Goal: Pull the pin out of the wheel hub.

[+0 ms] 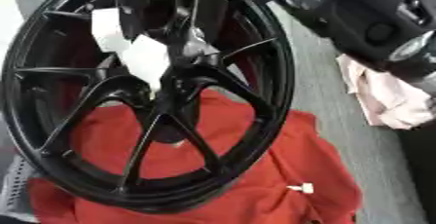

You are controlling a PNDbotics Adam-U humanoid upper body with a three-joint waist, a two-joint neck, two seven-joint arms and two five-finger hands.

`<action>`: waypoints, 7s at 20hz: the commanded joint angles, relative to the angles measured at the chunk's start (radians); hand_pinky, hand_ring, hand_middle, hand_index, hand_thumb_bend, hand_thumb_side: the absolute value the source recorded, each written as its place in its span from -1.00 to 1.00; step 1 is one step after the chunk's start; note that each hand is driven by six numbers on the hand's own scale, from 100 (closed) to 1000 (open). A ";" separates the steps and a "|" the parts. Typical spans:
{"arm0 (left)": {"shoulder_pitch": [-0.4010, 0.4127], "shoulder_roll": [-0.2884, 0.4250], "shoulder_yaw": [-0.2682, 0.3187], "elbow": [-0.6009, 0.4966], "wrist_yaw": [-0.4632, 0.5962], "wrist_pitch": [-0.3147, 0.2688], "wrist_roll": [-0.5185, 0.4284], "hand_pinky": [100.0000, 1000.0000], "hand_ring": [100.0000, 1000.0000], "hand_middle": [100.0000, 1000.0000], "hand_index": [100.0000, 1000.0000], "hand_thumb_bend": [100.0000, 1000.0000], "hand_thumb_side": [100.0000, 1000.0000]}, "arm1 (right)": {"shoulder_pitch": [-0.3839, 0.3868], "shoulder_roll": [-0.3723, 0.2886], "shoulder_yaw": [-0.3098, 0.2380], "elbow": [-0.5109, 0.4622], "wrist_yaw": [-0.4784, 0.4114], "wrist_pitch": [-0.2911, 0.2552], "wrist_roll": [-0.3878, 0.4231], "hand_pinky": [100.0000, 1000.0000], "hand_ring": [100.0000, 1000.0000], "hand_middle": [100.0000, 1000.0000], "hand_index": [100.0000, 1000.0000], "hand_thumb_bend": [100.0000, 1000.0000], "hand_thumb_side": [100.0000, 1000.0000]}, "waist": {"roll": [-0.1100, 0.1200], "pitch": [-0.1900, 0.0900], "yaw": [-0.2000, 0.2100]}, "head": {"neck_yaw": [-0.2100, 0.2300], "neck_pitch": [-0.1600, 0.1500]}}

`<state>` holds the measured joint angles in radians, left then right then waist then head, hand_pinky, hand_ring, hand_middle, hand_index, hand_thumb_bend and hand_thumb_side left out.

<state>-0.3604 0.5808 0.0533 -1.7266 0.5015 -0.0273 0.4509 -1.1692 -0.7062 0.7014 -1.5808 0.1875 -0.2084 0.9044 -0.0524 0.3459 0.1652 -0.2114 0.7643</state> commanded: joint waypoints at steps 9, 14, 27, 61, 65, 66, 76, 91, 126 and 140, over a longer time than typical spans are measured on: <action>-0.011 0.016 0.012 -0.011 -0.001 -0.003 0.002 0.51 0.53 0.42 0.58 -0.90 0.85 | -0.016 -0.010 -0.006 -0.018 -0.064 0.027 0.003 0.71 0.64 0.26 0.48 -0.63 -0.95 | 0.001 -0.023 0.004 | 0.012 0.006; -0.009 0.014 0.013 -0.011 -0.001 -0.004 0.002 0.51 0.54 0.42 0.58 -0.90 0.85 | -0.009 -0.008 -0.009 -0.007 -0.062 0.021 0.003 0.70 0.63 0.23 0.47 -0.66 -0.94 | 0.000 -0.022 0.006 | 0.017 0.006; -0.008 0.010 0.014 -0.008 -0.001 -0.001 0.003 0.51 0.54 0.43 0.58 -0.90 0.86 | -0.010 0.004 -0.014 0.015 -0.088 0.021 0.003 0.64 0.48 -0.01 0.19 -0.79 -0.95 | 0.000 -0.021 0.005 | 0.017 0.006; 0.010 0.017 0.028 0.000 -0.001 -0.005 0.011 0.52 0.55 0.42 0.58 -0.90 0.85 | -0.052 -0.056 -0.120 -0.037 -0.293 0.154 0.003 0.51 0.26 -0.26 -0.10 -1.00 -1.00 | 0.008 -0.042 -0.021 | 0.028 0.006; 0.016 0.021 0.032 0.000 -0.001 -0.007 0.015 0.52 0.55 0.42 0.58 -0.90 0.84 | -0.048 -0.096 -0.166 -0.063 -0.325 0.168 -0.001 0.52 0.26 -0.26 -0.11 -1.00 -1.00 | 0.008 -0.047 -0.032 | 0.035 0.006; 0.018 0.022 0.033 0.000 -0.002 -0.007 0.016 0.52 0.55 0.42 0.58 -0.90 0.84 | -0.045 -0.108 -0.178 -0.071 -0.333 0.172 -0.005 0.52 0.25 -0.26 -0.11 -1.00 -1.00 | 0.008 -0.049 -0.035 | 0.037 0.006; 0.030 0.033 0.040 0.003 -0.005 -0.011 0.022 0.52 0.55 0.42 0.58 -0.90 0.84 | 0.063 -0.273 -0.310 -0.137 -0.441 0.194 -0.103 0.52 0.23 -0.27 -0.12 -1.00 -1.00 | 0.008 -0.061 -0.068 | 0.063 0.006; 0.062 0.041 0.066 0.000 -0.011 -0.020 0.046 0.52 0.54 0.42 0.58 -0.91 0.84 | 0.729 -0.567 -0.832 -0.111 -0.448 0.098 -0.528 0.52 0.24 -0.28 -0.13 -1.00 -1.00 | 0.034 -0.054 -0.139 | 0.146 -0.003; 0.083 0.037 0.075 0.006 -0.011 -0.023 0.054 0.51 0.54 0.42 0.58 -0.91 0.85 | 1.074 -0.416 -1.057 0.621 -0.059 0.255 -0.857 0.80 0.88 0.67 0.65 -0.64 -0.80 | 0.049 -0.049 -0.181 | 0.185 -0.016; 0.080 0.036 0.073 0.006 -0.010 -0.023 0.052 0.51 0.54 0.43 0.58 -0.91 0.84 | 1.048 -0.415 -1.061 0.599 -0.065 0.268 -0.865 0.74 0.78 0.59 0.58 -0.72 -1.00 | 0.049 -0.051 -0.174 | 0.171 -0.013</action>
<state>-0.2719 0.5829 0.1156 -1.7133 0.4948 -0.0500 0.5050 -0.1150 -1.0787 -0.3456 -0.9629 0.1215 0.0584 0.0464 -0.0015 0.3165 -0.0106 -0.0379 0.7574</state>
